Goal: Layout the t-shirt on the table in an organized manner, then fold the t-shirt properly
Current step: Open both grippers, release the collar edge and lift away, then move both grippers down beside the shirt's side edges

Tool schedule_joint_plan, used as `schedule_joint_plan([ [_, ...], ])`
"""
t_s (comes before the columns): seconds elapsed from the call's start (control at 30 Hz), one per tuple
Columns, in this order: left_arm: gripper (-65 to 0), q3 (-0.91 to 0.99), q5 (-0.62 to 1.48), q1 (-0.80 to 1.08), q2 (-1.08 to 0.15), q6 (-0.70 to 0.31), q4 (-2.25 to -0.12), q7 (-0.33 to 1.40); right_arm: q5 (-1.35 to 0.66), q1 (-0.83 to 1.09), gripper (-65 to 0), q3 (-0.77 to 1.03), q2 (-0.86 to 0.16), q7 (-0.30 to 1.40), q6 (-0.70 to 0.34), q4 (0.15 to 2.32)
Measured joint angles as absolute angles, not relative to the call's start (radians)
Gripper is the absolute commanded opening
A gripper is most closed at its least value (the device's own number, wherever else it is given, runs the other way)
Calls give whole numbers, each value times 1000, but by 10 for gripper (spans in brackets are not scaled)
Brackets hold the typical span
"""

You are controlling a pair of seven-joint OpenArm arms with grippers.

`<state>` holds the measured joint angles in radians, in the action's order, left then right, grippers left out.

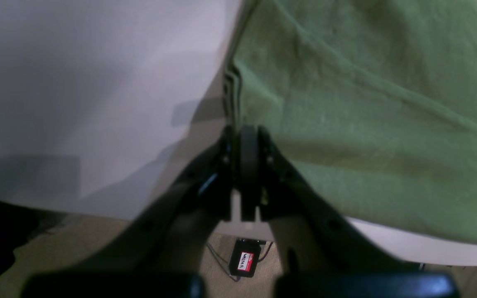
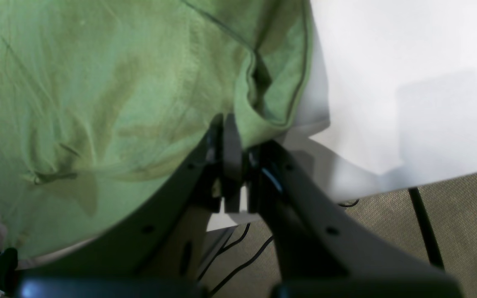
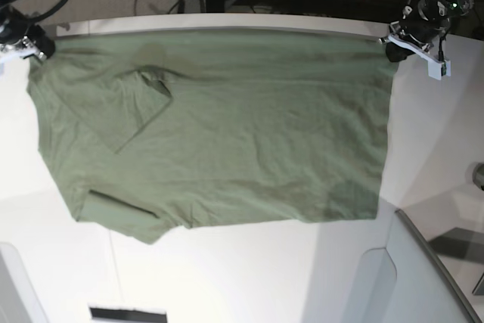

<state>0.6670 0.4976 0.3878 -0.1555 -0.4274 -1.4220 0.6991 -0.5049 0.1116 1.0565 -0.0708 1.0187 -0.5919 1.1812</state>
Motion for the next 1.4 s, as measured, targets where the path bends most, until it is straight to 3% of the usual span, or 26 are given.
schedule_joint_plan([
  [0.3, -650, 667, 497, 388, -155, -427, -1422, 699, -505, 112, -630, 1056, -71, 1019, -592, 1181],
  [0.43, -647, 667, 397, 385, -152, -430, -1422, 698, -506, 112, -531, 1056, -71, 1018, -592, 1184],
  [0.6, -365, 669, 330, 380, -151, -422, -1422, 696, -524, 112, -384, 1066, -62, 1002, -593, 1192],
  [0.67, -270, 670, 334, 379, -152, -423, -1422, 695, -521, 112, -353, 1067, -54, 1000, -593, 1209],
  [0.77, -130, 670, 336, 379, -153, -423, -1422, 695, -500, 112, -338, 1067, -36, 1002, -588, 1245],
  [0.87, -63, 670, 336, 379, -153, -423, -1423, 696, -479, 120, -338, 1067, -18, 1025, -582, 1303],
  [1.07, -54, 837, 329, 317, -170, -425, -1424, 694, -474, 122, -336, 1068, -36, 1013, -576, 1367],
  [1.17, -54, 873, 322, 295, -233, -419, -1415, 696, -472, 120, -335, 1065, -80, 936, -503, 1351],
  [1.27, -54, 863, 331, 255, -297, -424, -1379, 693, -460, 82, -333, 982, -201, 858, -489, 1266],
  [1.4, -58, 782, 324, 177, -362, -421, -1280, 697, -474, -109, -335, 659, -375, 789, -616, 992],
])
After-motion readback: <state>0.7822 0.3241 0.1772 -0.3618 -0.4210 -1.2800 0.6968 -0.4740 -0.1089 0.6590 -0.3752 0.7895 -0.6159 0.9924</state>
